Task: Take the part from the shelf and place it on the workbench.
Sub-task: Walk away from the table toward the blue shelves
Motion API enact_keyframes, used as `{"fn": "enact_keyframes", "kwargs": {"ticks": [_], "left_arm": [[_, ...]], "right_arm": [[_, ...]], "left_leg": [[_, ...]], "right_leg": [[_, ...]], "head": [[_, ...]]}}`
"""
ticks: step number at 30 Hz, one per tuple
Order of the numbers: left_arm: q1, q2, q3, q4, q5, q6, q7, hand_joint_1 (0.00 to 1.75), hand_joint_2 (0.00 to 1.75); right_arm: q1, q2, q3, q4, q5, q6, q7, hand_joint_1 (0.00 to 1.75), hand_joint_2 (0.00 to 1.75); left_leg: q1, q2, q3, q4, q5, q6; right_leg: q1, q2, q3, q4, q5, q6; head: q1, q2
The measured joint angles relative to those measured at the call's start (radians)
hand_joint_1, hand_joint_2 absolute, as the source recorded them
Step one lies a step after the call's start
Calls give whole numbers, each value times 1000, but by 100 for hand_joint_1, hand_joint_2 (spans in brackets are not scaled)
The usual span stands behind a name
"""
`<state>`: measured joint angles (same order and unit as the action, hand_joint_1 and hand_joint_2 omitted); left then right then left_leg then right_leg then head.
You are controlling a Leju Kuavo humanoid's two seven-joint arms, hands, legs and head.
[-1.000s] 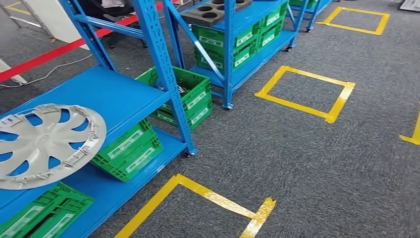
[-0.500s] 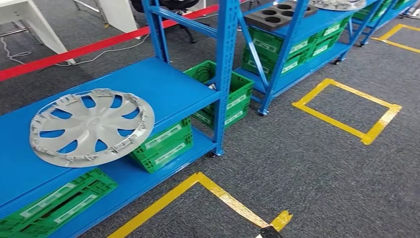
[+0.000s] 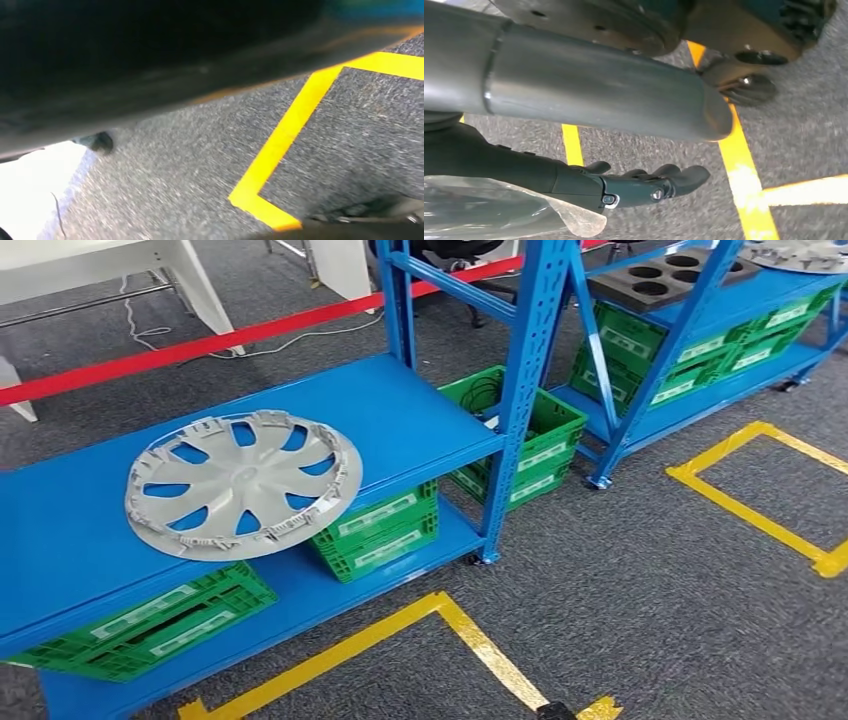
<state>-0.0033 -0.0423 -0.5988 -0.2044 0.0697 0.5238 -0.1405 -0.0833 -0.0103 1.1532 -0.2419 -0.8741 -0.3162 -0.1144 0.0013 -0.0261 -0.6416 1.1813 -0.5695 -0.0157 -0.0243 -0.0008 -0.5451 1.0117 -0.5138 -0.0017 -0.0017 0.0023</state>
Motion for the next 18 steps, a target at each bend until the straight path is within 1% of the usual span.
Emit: {"fn": "enact_keyframes", "kwargs": {"ticks": [1, 2, 3, 4, 5, 6, 7, 8, 9, 10, 11, 12, 13, 14, 15, 16, 17, 18], "left_arm": [[-2, -2, 0, 0, -2, 0, 1, 0, 0], [-2, -4, 0, 0, -6, 0, 5, 0, 0], [-1, -6, 0, 0, -10, 1, 12, 0, 0], [0, -9, -1, 0, -17, 1, 22, 0, 0], [0, -12, -3, -1, -24, 2, 33, 0, 0], [0, -14, -5, -3, -32, 3, 44, 0, 0], [-2, -16, -8, -6, -39, 3, 52, 0, 0], [-4, -17, -11, -10, -44, 2, 60, 0, 0], [-5, -19, -15, -14, -49, 2, 66, 0, 0], [-6, -20, -19, -17, -53, 2, 71, 0, 0], [-5, -21, -23, -20, -56, 1, 74, 0, 0], [-4, -22, -26, -21, -58, 2, 75, 0, 0], [-3, -23, -27, -23, -60, 2, 76, 0, 0], [-4, -25, -28, -24, -60, 2, 76, 0, 0], [-6, -27, -30, -27, -60, 2, 76, 0, 0], [-7, -29, -32, -28, -60, 2, 77, 0, 0], [-8, -30, -33, -30, -61, 2, 79, 0, 0], [-7, -31, -34, -32, -60, 2, 82, 0, 0]], "right_arm": [[6, 0, 0, 0, -3, -3, -4, 0, 0], [11, 0, -1, 0, -9, -10, -10, 0, 0], [17, -2, -3, -2, -15, -20, -18, 0, 0], [24, -5, -5, -9, -21, -36, -26, 0, 0], [33, -11, -9, -21, -27, -56, -32, 0, 0], [44, -21, -13, -40, -31, -77, -34, 0, 0], [56, -32, -18, -64, -33, -99, -33, 0, 0], [69, -47, -23, -91, -34, -118, -29, 0, 0], [80, -64, -27, -118, -34, -131, -25, 0, 0], [88, -80, -29, -144, -35, -138, -22, 0, 0], [95, -95, -31, -166, -35, -141, -20, 0, 0], [100, -108, -33, -185, -35, -142, -19, 0, 0], [104, -119, -34, -200, -36, -142, -19, 0, 0], [109, -128, -35, -213, -36, -142, -19, 0, 0], [114, -136, -36, -224, -37, -142, -19, 0, 0], [120, -142, -36, -234, -37, -142, -18, 0, 0], [125, -147, -36, -242, -39, -142, -17, 0, 0], [129, -151, -36, -248, -40, -140, -17, 0, 0]], "left_leg": [[3, 9, -33, 65, -26, -4], [6, 13, -57, 110, -37, -6], [8, 15, -64, 121, -28, -7], [8, 19, -50, 90, 0, -7], [8, 31, -20, 29, 39, -4], [4, 58, 14, -40, 70, 1], [-1, 84, 42, -98, 89, 8], [-6, 104, 59, -132, 95, 16], [-11, 113, 64, -144, 90, 23], [-13, 104, 63, -147, 88, 30], [-10, 91, 65, -151, 90, 36], [-7, 80, 67, -155, 92, 43], [-4, 68, 70, -160, 95, 49], [-1, 56, 73, -164, 97, 55], [-1, 43, 73, -165, 97, 58], [-1, 28, 73, -165, 96, 61], [-2, 12, 74, -164, 95, 63], [-2, -4, 76, -164, 94, 63]], "right_leg": [[1, -17, 3, 0, -4, -2], [2, -33, 6, 0, -7, -2], [2, -47, 10, 0, -11, -2], [2, -61, 16, 0, -15, 0], [2, -74, 23, 0, -20, 3], [3, -86, 28, 0, -26, 7], [5, -97, 32, 0, -32, 13], [8, -108, 36, 0, -38, 19], [10, -120, 40, -2, -42, 26], [12, -132, 48, -5, -45, 31], [11, -137, 54, -9, -48, 37], [10, -123, 57, -4, -56, 42], [9, -97, 50, 17, -72, 45], [7, -63, 29, 61, -97, 48], [7, -31, -3, 125, -127, 49], [7, -13, -42, 196, -153, 49], [7, -5, -76, 251, -165, 49], [7, -2, -97, 274, -157, 49]], "head": [[0, 0], [0, 0], [-1, 0], [-1, 0], [-1, 0], [-1, 0], [-1, 0], [-1, 0], [0, 0], [0, 0], [0, 0], [1, 0], [4, 0], [6, 0], [9, 0], [9, 0], [9, 0], [9, 0]]}}
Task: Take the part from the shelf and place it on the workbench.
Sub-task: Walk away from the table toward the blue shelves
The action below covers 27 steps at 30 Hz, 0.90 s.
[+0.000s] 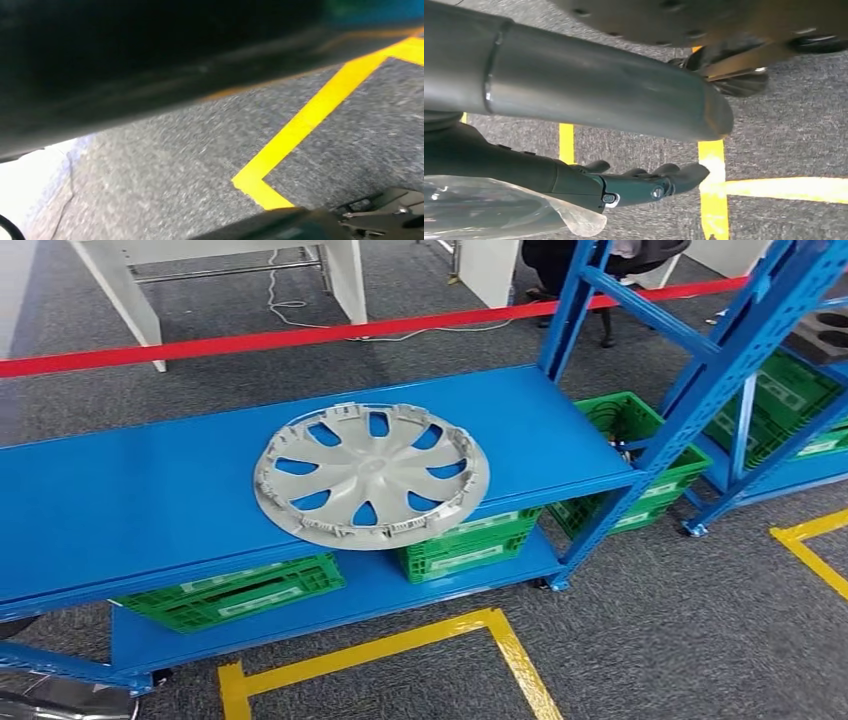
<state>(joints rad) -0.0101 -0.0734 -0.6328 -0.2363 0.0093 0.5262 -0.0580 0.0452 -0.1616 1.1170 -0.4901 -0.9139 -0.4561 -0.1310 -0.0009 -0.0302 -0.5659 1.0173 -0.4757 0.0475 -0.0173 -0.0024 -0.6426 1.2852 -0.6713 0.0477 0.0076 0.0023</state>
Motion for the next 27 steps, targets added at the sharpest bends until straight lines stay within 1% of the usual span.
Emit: {"fn": "enact_keyframes", "kwargs": {"ticks": [1, 2, 3, 4, 5, 6, 7, 8, 9, 10, 11, 12, 13, 14, 15, 16, 17, 18, 19, 20, 21, 22, 24, 25, 26, 27], "left_arm": [[2, 0, 0, -2, 0, 0, 4, 0, 0], [4, 0, 0, -4, 0, 1, 7, 0, 0], [7, 0, -1, -7, 0, 2, 9, 0, 0], [8, 0, -1, -10, 0, 3, 9, 0, 0], [9, 0, -1, -13, 1, 4, 10, 0, 0], [10, 0, -1, -14, 1, 6, 10, 0, 0], [11, 0, -1, -16, 1, 7, 10, 0, 0], [14, 1, -1, -16, 1, 9, 10, 0, 0], [16, 1, -1, -17, 1, 9, 10, 0, 0], [17, 2, -1, -18, 1, 10, 10, 0, 0], [17, 2, -1, -19, 2, 10, 11, 0, 0], [16, 3, -1, -21, 2, 10, 13, 0, 0], [14, 3, -1, -23, 2, 9, 16, 0, 0], [14, 3, -1, -25, 3, 8, 20, 0, 0], [15, 3, -2, -26, 4, 7, 23, 0, 0], [18, 4, -2, -27, 5, 7, 25, 0, 0], [20, 4, -2, -28, 6, 6, 26, 0, 0], [21, 5, -2, -28, 7, 5, 26, 0, 0], [21, 6, -3, -29, 7, 2, 26, 0, 0], [21, 7, -4, -30, 7, 0, 26, 0, 0], [21, 8, -6, -31, 7, -4, 26, 0, 0], [22, 8, -9, -31, 7, -7, 26, 0, 0], [25, 8, -13, -32, 8, -9, 26, 0, 0], [25, 8, -15, -32, 8, -10, 25, 0, 44], [25, 8, -16, -32, 8, -12, 25, 0, 87], [24, 8, -17, -32, 8, -14, 25, 0, 131]], "right_arm": [[2, -3, 0, -5, -1, 3, 1, 0, 0], [2, -7, 0, -9, -2, 9, 3, 0, 0], [2, -12, 0, -11, -2, 17, 5, 0, 0], [2, -16, 0, -13, -2, 25, 8, 0, 0], [2, -20, 0, -14, -2, 33, 10, 0, 0], [2, -23, 0, -15, -2, 39, 12, 0, 0], [1, -26, 0, -16, -2, 43, 13, 0, 0], [0, -29, 0, -18, -3, 45, 14, 0, 0], [-1, -31, 1, -20, -3, 47, 14, 0, 0], [-1, -33, 1, -22, -3, 47, 13, 0, 0], [0, -35, 1, -23, -3, 48, 13, 0, 0], [1, -37, 1, -23, -4, 49, 12, 0, 0], [3, -38, 1, -23, -5, 50, 12, 0, 0], [4, -39, 1, -23, -6, 52, 11, 0, 0], [4, -40, 1, -23, -7, 53, 10, 0, 0], [4, -40, 1, -23, -7, 54, 10, 0, 0], [2, -41, 1, -23, -8, 56, 9, 0, 0], [1, -41, 1, -23, -8, 56, 8, 0, 0], [0, -41, 1, -23, -9, 57, 8, 0, 0], [-2, -41, 1, -23, -11, 56, 8, 0, 0], [-4, -41, 1, -24, -15, 56, 8, 0, 0], [-6, -41, 1, -24, -19, 56, 9, 0, 0], [-8, -42, 1, -25, -27, 58, 12, 0, 0], [-7, -43, 1, -25, -30, 59, 14, 0, 0], [-6, -43, 1, -26, -32, 59, 16, 0, 0], [-5, -44, 1, -26, -36, 59, 19, 0, 44]], "left_leg": [[0, -16, 2, 0, -1, -1], [1, -32, 6, 1, -3, -3], [1, -46, 8, 2, -6, -6], [0, -60, 8, 5, -9, -11], [0, -73, 6, 8, -10, -16], [1, -84, 3, 9, -10, -21], [1, -96, 0, 9, -9, -26], [3, -105, -2, 8, -8, -32], [3, -94, -4, 13, -11, -37], [1, -72, -12, 31, -23, -42], [0, -42, -29, 69, -46, -47], [0, -10, -56, 126, -75, -52], [3, 6, -89, 193, -105, -55], [5, 14, -119, 251, -125, -58], [7, 17, -134, 281, -128, -59], [8, 19, -131, 276, -112, -59], [8, 24, -110, 232, -80, -57], [7, 32, -76, 165, -43, -52], [4, 42, -42, 101, -20, -46], [1, 51, -17, 51, -7, -41], [-2, 57, -3, 24, -6, -37], [-3, 58, 1, 16, -11, -37], [-3, 57, 2, 11, -11, -39], [-4, 57, 2, 11, -11, -40], [-4, 57, 2, 11, -12, -38], [-5, 57, 2, 11, -13, -37]], "right_leg": [[0, 2, -4, -16, 27, 0], [-2, 8, 10, -69, 71, -1], [-5, 27, 33, -136, 113, -2], [-8, 53, 56, -200, 141, -3], [-11, 74, 76, -243, 157, -4], [-12, 87, 86, -261, 158, -7], [-11, 86, 91, -266, 155, -11], [-11, 74, 96, -265, 155, -16], [-11, 63, 98, -267, 156, -23], [-12, 49, 102, -270, 156, -30], [-13, 34, 105, -273, 155, -37], [-12, 18, 108, -273, 153, -42], [-10, 1, 110, -273, 150, -45], [-9, -16, 112, -273, 147, -47], [-8, -31, 114, -273, 145, -47], [-7, -44, 118, -273, 142, -46], [-7, -56, 123, -273, 139, -45], [-6, -65, 128, -273, 135, -42], [-5, -72, 130, -273, 131, -37], [-3, -79, 130, -273, 127, -31], [-2, -83, 129, -272, 123, -26], [0, -86, 127, -271, 120, -25], [0, -87, 130, -272, 118, -28], [0, -86, 132, -275, 119, -30], [-1, -86, 135, -278, 120, -28], [-1, -85, 138, -281, 122, -25]], "head": [[0, 0], [0, 0], [0, 0], [0, 0], [0, 0], [0, 0], [0, 0], [0, 0], [-1, 0], [-5, 0], [-8, 0], [-11, 0], [-14, 0], [-14, 0], [-14, 0], [-14, 0], [-14, 0], [-14, 0], [-14, 0], [-13, 0], [-13, 0], [-12, 0], [-11, 0], [-12, 0], [-12, 0], [-12, 0]]}}
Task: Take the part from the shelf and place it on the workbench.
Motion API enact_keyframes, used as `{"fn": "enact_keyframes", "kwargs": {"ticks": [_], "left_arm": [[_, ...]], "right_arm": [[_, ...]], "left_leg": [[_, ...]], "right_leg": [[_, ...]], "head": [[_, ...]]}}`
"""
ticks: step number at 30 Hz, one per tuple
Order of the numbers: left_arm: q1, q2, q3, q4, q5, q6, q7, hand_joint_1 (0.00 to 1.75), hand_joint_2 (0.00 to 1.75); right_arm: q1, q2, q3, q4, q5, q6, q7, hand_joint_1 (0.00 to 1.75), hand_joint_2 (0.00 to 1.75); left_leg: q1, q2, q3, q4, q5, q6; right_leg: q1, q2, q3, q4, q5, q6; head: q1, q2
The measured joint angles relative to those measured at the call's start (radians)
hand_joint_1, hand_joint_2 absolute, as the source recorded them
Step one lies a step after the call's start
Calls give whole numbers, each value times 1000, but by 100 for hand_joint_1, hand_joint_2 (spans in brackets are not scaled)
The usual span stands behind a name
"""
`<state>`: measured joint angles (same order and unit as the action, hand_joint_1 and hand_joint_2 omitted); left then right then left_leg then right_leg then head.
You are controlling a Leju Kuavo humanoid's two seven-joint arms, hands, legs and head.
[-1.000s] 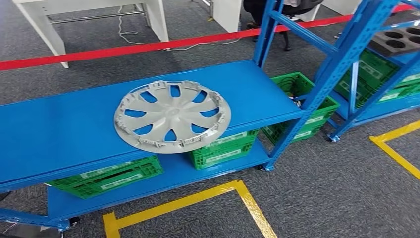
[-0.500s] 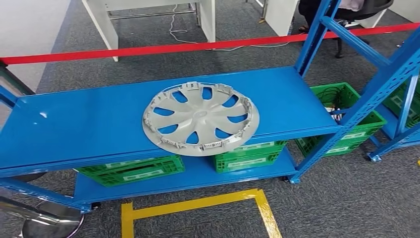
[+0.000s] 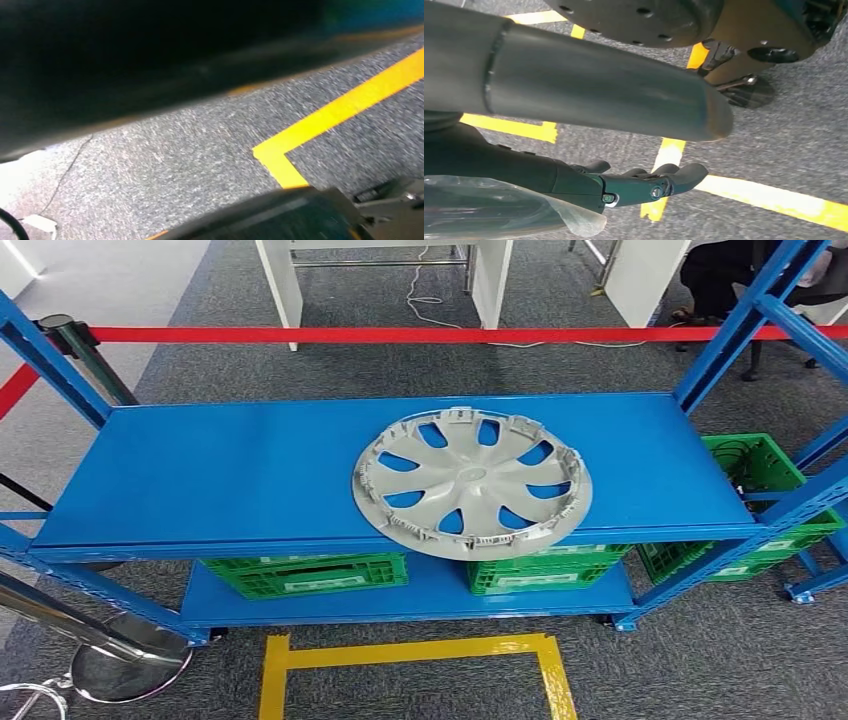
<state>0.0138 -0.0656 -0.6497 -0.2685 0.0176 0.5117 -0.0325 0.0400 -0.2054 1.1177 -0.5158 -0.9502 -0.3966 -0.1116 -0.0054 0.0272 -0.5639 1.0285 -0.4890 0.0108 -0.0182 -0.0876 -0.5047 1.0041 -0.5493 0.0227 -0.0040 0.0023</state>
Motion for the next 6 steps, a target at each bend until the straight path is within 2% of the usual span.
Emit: {"fn": "enact_keyframes", "kwargs": {"ticks": [1, 3, 6], "left_arm": [[-1, 0, 0, 0, 1, -4, 0, 0, 175], [-3, 0, -1, 0, 6, -10, 8, 0, 175], [-3, 0, 2, 0, 21, -15, 31, 0, 175]], "right_arm": [[1, -1, 0, 0, -5, -1, 5, 0, 87], [2, -2, 0, -1, -15, -5, 17, 0, 175], [3, -2, -4, -1, -18, -10, 30, 0, 175]], "left_leg": [[0, 0, 0, 0, -1, 1], [0, 0, 0, 0, -2, 3], [-1, 1, 0, 1, -3, 6]], "right_leg": [[0, 1, 4, -3, 1, 2], [0, 2, 10, -7, 4, 6], [0, 2, 12, -9, 5, 9]], "head": [[0, 0], [0, 0], [0, 0]]}}
